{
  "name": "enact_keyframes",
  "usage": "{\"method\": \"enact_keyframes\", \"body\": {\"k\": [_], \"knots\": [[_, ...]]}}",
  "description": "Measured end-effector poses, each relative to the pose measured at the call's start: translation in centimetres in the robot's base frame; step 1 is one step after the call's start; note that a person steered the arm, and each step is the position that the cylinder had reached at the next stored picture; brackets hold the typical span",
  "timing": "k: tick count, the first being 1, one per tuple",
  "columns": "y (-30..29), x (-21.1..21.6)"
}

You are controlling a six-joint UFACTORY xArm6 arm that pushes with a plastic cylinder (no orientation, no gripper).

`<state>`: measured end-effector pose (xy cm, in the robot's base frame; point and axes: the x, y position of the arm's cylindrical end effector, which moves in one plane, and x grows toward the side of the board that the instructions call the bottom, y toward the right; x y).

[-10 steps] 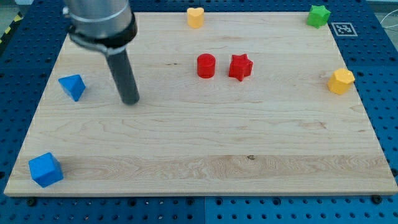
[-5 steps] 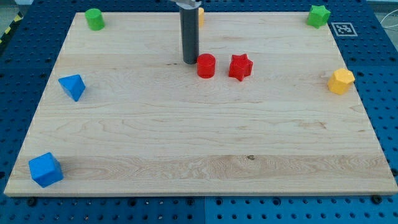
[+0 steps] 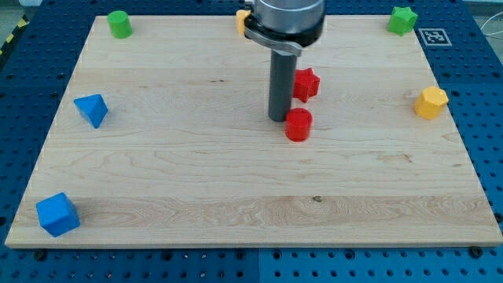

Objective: Slide the red circle to the bottom center

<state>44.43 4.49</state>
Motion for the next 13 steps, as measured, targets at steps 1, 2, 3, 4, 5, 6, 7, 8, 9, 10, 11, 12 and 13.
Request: {"method": "enact_keyframes", "body": {"k": [1,2,3,4,5,6,7,8,9,10,11,12,13], "knots": [[2.2,1.8],[3.6,2.1],[7.4,1.4],[9.8,2.3],[8.9,2.7],[6.0,2.7],[4.4,3.4],[3.9,5.2],[3.8,7.6],[3.6,9.4],[2.4,9.0],[0.8,9.0],[0.8,9.7]]}}
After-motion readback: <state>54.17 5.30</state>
